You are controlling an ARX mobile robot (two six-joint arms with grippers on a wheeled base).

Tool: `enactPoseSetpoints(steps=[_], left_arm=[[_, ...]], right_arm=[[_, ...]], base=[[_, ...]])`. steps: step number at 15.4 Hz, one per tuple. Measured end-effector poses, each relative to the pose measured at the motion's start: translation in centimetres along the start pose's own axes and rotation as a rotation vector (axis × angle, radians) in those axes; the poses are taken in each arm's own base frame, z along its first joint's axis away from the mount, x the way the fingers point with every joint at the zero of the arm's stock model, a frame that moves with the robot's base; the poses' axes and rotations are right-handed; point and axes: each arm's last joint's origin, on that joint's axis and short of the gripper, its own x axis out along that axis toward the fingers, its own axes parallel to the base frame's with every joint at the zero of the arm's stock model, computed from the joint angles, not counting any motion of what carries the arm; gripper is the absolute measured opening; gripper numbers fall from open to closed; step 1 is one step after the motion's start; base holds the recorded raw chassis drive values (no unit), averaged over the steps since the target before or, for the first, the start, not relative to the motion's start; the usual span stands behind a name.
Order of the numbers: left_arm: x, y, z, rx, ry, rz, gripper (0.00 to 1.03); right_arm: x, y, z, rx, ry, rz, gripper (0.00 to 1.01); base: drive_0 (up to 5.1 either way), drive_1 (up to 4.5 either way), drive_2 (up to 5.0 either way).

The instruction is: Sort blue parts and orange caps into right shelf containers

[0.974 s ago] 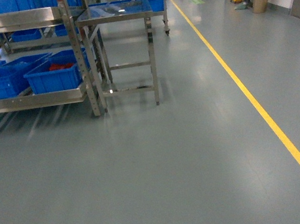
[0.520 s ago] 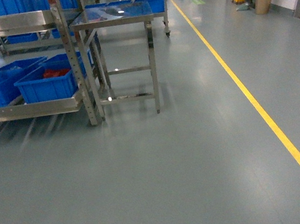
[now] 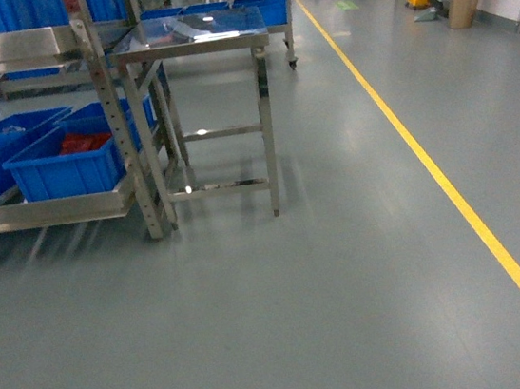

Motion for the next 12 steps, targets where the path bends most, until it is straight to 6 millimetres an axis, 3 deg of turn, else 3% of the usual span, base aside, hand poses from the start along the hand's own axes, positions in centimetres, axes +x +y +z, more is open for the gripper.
enactPoseSetpoints(steps=[12], left_arm=[[0.00, 0.00, 0.00, 0.000, 0.000, -0.002, 0.42]], right_arm=[[0.00, 0.00, -0.01, 0.000, 0.002, 0.000, 0.45]], base=[[-0.1, 4.04, -4.3]])
